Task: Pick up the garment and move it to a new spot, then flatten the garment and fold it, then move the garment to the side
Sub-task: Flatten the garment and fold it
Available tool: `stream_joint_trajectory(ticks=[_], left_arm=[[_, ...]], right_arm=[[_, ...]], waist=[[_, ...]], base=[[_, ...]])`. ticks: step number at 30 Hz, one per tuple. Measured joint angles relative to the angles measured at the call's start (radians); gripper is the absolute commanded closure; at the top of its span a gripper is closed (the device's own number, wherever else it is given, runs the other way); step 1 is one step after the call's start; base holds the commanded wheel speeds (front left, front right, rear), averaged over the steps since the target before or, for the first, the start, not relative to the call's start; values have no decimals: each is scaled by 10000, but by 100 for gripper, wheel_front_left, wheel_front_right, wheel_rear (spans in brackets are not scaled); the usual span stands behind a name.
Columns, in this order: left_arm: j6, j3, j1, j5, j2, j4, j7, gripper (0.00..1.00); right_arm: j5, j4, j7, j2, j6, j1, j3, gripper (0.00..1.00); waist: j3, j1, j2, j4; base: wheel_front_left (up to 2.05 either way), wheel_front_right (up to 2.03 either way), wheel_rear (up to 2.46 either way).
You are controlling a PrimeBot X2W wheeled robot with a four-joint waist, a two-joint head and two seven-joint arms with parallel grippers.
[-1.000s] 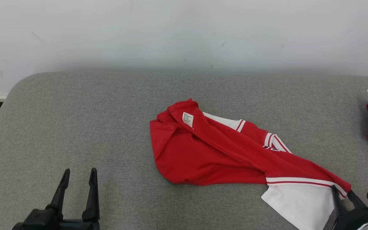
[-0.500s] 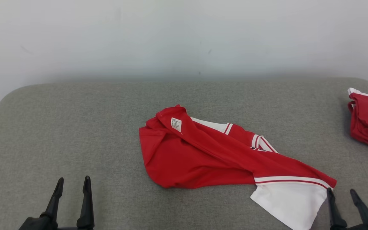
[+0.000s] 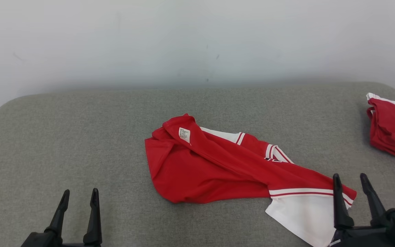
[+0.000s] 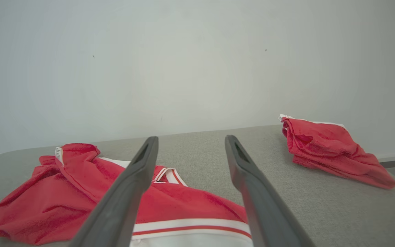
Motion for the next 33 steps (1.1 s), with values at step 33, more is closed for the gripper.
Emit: stream_joint_trajectory(ticks=[33], left_arm=[[-4, -5285, -7824, -3963, 4381, 2928, 2385, 0]], right_arm=[[82, 337, -59, 794, 0, -1400, 562, 0]], waist=[[1914, 2, 1, -1517]], base=[[0, 0, 0]])
